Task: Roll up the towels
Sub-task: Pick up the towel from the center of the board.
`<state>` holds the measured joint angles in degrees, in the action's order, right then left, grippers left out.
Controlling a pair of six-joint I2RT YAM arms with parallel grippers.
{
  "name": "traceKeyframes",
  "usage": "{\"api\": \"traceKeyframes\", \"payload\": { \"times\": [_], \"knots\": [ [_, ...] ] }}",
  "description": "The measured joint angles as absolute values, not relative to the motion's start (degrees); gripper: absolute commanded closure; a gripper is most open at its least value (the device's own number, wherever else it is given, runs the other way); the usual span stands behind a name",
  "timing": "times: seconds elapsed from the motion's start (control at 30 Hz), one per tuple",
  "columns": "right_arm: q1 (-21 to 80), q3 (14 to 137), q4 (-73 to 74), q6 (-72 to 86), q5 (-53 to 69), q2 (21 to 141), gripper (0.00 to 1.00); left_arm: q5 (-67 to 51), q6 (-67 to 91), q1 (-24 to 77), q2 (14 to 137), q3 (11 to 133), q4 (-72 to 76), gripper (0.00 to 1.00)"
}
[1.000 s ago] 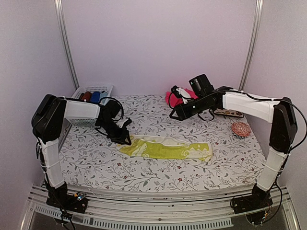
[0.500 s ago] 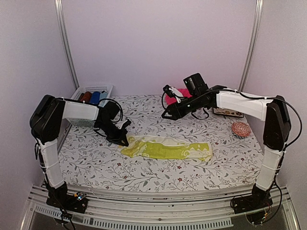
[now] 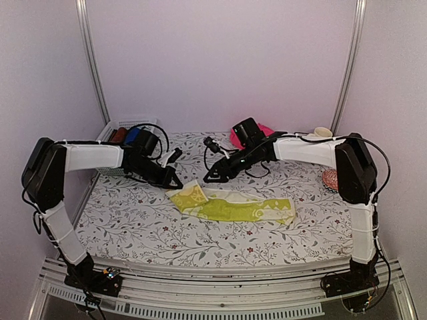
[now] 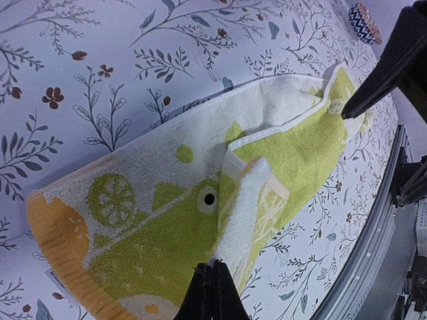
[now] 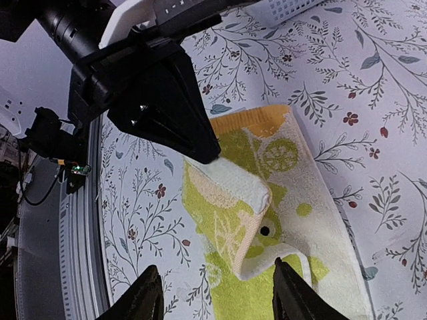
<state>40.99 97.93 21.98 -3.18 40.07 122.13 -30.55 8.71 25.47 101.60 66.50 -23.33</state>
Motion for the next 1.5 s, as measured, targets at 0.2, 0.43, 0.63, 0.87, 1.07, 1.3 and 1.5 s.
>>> {"api": "traceKeyframes", "payload": {
  "times": [0.2, 0.43, 0.63, 0.87, 1.07, 1.3, 1.5],
  "knots": [
    [41.8, 97.7, 20.4, -3.9, 44.1, 124.3, 0.43, -32.2, 7.9, 26.2, 101.0, 64.6, -22.0, 1.00],
    [41.8, 97.6, 17.9, -5.2, 46.7, 126.0, 0.43, -32.6, 7.5, 26.2, 100.8, 64.6, -21.3, 1.00],
    [41.9, 97.1, 17.5, -6.1, 47.1, 130.1, 0.44, -32.6, 7.5, 26.2, 100.7, 64.6, -20.5, 1.00],
    [42.0, 95.8, 16.4, -6.7, 47.0, 131.4, 0.55, -32.6, 7.5, 26.2, 99.4, 64.6, -20.4, 1.00],
    [42.0, 92.6, 13.5, -6.7, 47.4, 131.4, 0.95, -32.8, 7.5, 25.8, 98.5, 64.6, -20.4, 1.00],
    [42.0, 89.1, 9.5, -6.4, 47.7, 131.0, 0.98, -33.2, 7.5, 25.6, 98.5, 64.4, -20.4, 1.00],
    [42.1, 86.9, 8.1, -6.4, 46.3, 127.3, 0.98, -34.1, 7.2, 25.4, 98.0, 63.7, -20.5, 0.37]
  ]
}}
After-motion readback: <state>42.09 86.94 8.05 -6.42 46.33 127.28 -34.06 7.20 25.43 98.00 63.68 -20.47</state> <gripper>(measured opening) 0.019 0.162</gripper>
